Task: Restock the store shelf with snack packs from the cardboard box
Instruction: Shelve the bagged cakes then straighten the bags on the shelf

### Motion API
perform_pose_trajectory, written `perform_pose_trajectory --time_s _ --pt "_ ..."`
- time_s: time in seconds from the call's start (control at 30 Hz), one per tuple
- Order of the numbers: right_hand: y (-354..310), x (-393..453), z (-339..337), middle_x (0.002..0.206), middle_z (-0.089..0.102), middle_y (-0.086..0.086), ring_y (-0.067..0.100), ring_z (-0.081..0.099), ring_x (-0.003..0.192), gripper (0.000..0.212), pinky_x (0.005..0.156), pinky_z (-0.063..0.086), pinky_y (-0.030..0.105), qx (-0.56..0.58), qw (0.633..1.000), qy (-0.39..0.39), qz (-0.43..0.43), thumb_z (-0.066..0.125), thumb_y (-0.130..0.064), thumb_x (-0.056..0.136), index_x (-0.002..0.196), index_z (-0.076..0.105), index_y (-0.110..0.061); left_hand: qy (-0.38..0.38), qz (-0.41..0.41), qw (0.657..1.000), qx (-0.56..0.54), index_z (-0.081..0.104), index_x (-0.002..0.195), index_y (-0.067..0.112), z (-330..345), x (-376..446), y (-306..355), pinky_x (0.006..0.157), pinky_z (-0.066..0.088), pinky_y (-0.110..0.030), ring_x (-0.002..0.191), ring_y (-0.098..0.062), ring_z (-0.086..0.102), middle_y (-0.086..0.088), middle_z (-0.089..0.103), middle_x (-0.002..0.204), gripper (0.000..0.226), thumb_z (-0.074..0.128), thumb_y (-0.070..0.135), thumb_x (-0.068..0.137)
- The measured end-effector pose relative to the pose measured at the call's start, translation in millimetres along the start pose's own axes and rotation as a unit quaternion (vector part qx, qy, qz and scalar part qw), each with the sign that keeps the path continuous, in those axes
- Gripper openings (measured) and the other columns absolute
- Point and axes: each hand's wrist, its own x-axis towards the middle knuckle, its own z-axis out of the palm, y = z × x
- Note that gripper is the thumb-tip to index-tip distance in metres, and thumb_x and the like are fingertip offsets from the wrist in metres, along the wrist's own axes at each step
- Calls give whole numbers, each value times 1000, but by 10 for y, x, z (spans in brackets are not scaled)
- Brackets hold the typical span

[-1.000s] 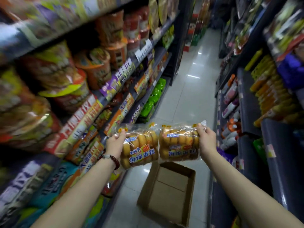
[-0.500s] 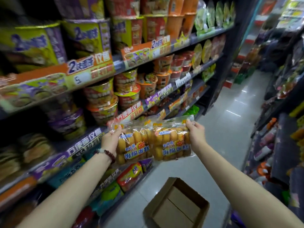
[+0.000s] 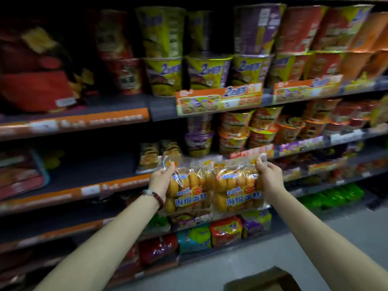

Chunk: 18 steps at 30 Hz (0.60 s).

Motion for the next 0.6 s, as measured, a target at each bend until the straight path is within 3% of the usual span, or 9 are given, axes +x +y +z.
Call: perform_pose_trajectory --time_s 0.07,0.13,0.2,0.3,0.43,0.5,0.6 --pt "5 -72 341 96 70 14 33 67 93 30 89 53 50 4 999 -33 7 61 -37 91 91 65 -7 31 7 999 -4 56 82 13 -344 -54 43 86 50 -39 83 -21 60 -5 62 88 62 67 69 59" --pt "2 -141 669 93 68 10 30 66 93 25 92 52 48 4 998 -60 9 60 -34 92 95 64 -9 62 15 998 -13 57 84 14 -674 -86 78 85 49 -37 83 -21 58 -5 60 88 64 68 71 56" --pt "7 -200 988 84 64 4 25 63 85 16 89 51 43 5 996 -86 13 57 -27 96 96 64 -13 85 22 996 -32 61 84 10 -971 -114 119 93 50 -46 92 -27 65 -9 69 96 57 71 63 63" --pt "52 -241 1450 84 64 11 27 63 80 24 84 52 42 3 993 -114 30 58 -30 95 81 57 -11 123 14 991 -51 61 84 12 -1368 -123 206 92 51 -48 92 -31 67 -14 70 94 34 70 45 79" --pt "54 -275 2086 75 63 8 25 62 72 28 75 51 38 1 988 -148 33 58 -29 95 78 58 -8 161 15 986 -48 62 75 15 -1937 82 305 94 50 -51 85 -26 62 -11 66 88 43 74 55 67" --pt "60 -263 2404 86 66 11 28 64 79 27 81 53 43 3 988 -151 41 60 -31 93 92 61 -4 173 23 984 -47 63 72 15 -2215 243 385 94 50 -50 88 -28 63 -12 68 92 40 74 53 69" --pt "150 -151 2827 109 66 17 35 65 97 55 94 50 53 13 986 -154 56 67 -44 83 118 58 -3 158 19 986 -43 62 74 16 -2535 454 595 93 48 -42 91 -27 60 -11 64 98 30 68 45 80"
